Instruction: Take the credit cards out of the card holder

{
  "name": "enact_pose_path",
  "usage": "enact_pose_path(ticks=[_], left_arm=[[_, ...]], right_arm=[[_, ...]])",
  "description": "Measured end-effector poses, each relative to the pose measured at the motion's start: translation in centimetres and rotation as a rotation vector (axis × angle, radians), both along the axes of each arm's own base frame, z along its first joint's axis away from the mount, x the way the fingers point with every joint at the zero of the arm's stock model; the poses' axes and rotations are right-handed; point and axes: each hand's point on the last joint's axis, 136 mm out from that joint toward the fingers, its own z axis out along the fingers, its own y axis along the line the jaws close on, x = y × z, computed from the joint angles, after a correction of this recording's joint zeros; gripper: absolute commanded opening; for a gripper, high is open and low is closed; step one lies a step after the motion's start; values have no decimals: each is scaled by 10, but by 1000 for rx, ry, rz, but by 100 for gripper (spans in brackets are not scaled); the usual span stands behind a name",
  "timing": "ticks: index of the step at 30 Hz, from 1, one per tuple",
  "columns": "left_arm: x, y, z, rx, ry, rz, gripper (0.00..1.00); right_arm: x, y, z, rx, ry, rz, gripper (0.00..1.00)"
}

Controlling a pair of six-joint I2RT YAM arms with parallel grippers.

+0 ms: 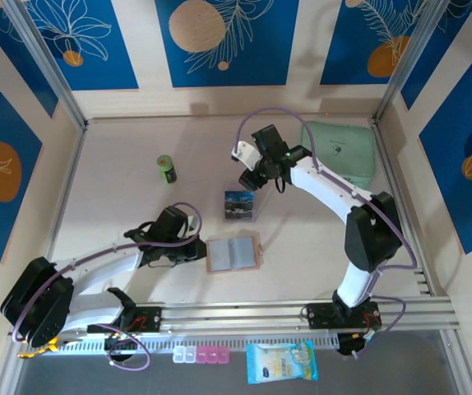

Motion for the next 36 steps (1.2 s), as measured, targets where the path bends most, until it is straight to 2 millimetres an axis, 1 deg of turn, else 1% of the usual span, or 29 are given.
enact_pose_path(ticks=[4,5,7,11,15,16,20,24,29,33,36], left_arm=[[2,-2,-2,-4,-3,1,11],[3,-3,-3,-5,-3,1,11],[5,-4,-6,-4,1,4,11],[6,-5,-12,1,16,5,10],[6,-7,-16,1,24,1,9],[7,-8,-17,0,25,1,9],[7,-9,-21,0,38,3,8],[7,-10,-23,1,42,3,8],[7,-9,-25,6,48,3,7],[6,-9,-27,9,51,3,7],[5,-7,-29,13,55,3,7]], right_arm=[[-27,9,-1,63,68,-65,43],[-34,12,-1,84,93,-89,42],[-46,16,-3,126,148,-134,36],[-73,22,-9,214,269,-230,27],[-106,26,-24,270,389,-301,22],[-116,28,-30,281,426,-319,19],[-142,31,-53,305,556,-395,13],[-161,34,-71,326,654,-454,14],[-178,47,-85,372,754,-476,23],[-186,58,-94,379,805,-480,30],[-189,63,-101,371,829,-489,33]])
